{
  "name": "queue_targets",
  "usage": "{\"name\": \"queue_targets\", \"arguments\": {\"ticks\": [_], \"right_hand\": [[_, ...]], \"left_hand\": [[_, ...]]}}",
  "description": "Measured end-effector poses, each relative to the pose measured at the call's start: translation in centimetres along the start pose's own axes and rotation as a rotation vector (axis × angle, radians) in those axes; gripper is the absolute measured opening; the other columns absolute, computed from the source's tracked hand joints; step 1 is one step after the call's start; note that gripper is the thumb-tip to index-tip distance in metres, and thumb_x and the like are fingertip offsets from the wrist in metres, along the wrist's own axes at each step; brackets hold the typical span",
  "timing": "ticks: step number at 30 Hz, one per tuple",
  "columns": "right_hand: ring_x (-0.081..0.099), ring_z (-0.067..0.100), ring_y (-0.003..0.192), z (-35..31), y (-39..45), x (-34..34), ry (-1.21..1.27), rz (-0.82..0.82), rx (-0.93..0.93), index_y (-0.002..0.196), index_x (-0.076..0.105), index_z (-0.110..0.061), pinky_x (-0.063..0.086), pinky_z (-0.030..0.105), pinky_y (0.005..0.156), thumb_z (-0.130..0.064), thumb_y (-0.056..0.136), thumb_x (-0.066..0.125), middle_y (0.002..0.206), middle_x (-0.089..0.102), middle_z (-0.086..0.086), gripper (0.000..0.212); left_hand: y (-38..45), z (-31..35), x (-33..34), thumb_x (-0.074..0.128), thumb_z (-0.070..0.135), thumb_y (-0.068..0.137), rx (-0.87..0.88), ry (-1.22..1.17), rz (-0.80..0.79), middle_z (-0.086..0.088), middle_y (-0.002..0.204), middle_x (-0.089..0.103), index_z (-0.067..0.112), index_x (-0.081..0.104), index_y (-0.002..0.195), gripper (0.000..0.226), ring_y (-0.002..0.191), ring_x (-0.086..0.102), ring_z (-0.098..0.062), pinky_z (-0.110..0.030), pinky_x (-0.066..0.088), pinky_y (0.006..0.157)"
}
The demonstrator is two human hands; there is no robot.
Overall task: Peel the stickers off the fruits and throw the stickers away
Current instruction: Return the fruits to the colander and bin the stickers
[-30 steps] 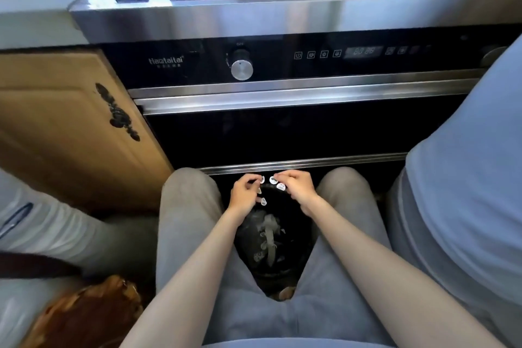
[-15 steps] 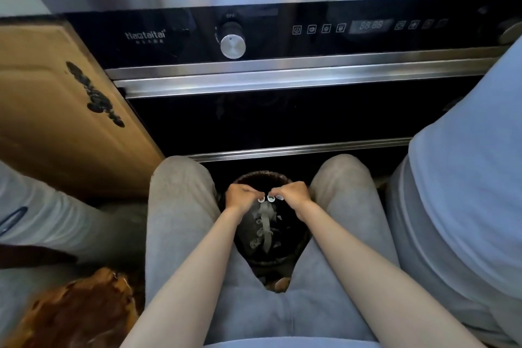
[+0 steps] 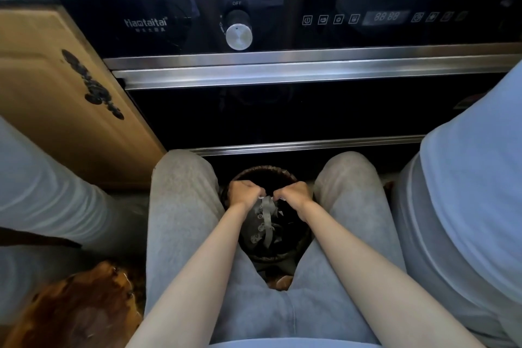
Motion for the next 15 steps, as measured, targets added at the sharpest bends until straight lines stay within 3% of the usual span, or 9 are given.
{"name": "queue_targets", "arguments": {"ticks": [3,5,7,12,15], "right_hand": [[0.067,0.032,0.099,0.01,0.13,0.18,-0.037,-0.012,-0.009,0.092,0.073,0.009,0.055,0.044,0.089,0.005,0.064,0.069,0.097,0.072,0.022,0.028],[0.068,0.026,0.093,0.09,0.17,0.2,-0.064,-0.011,-0.012,0.073,0.077,-0.007,0.057,0.034,0.079,0.004,0.065,0.072,0.081,0.074,0.007,0.015],[0.065,0.018,0.084,0.15,0.18,0.22,-0.088,-0.031,-0.025,0.061,0.073,-0.022,0.05,0.023,0.07,0.0,0.066,0.076,0.07,0.069,-0.006,0.022],[0.065,0.016,0.091,0.72,0.66,0.4,-0.147,-0.041,-0.1,0.076,0.077,-0.016,0.049,0.026,0.086,-0.008,0.078,0.076,0.088,0.074,0.002,0.007],[0.064,0.016,0.086,0.94,0.62,0.32,-0.236,-0.038,-0.108,0.086,0.079,-0.015,0.047,0.023,0.076,-0.016,0.084,0.07,0.088,0.074,0.001,0.009]], "left_hand": [[-0.08,-0.12,0.16,0.072,0.003,0.067,-0.007,0.016,-0.008,-0.001,0.065,0.064,0.012,0.069,0.064,0.009,0.062,0.056,-0.012,-0.019,0.038,0.05],[-0.1,-0.17,0.25,0.07,0.002,0.066,-0.011,0.02,-0.001,-0.003,0.064,0.063,0.011,0.069,0.063,0.009,0.062,0.056,-0.015,-0.019,0.038,0.05],[-0.12,-0.22,0.34,0.067,0.002,0.066,-0.021,0.028,-0.001,-0.006,0.064,0.063,0.008,0.069,0.065,0.006,0.064,0.056,-0.019,-0.02,0.04,0.053],[-0.14,-0.19,0.43,0.064,0.004,0.065,-0.029,0.051,-0.015,-0.011,0.068,0.063,0.002,0.072,0.072,0.012,0.066,0.057,-0.022,-0.028,0.045,0.061],[-0.31,-0.04,0.42,0.063,0.005,0.065,-0.044,0.082,-0.006,-0.007,0.061,0.057,0.007,0.066,0.061,0.004,0.061,0.052,-0.02,-0.027,0.04,0.057]]}}
Point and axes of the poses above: each hand's wrist, its own y-axis towards the middle knuckle, its own x-axis out of the palm, z = x × y, the point moved 1 cm from there along y, towards the middle knuckle
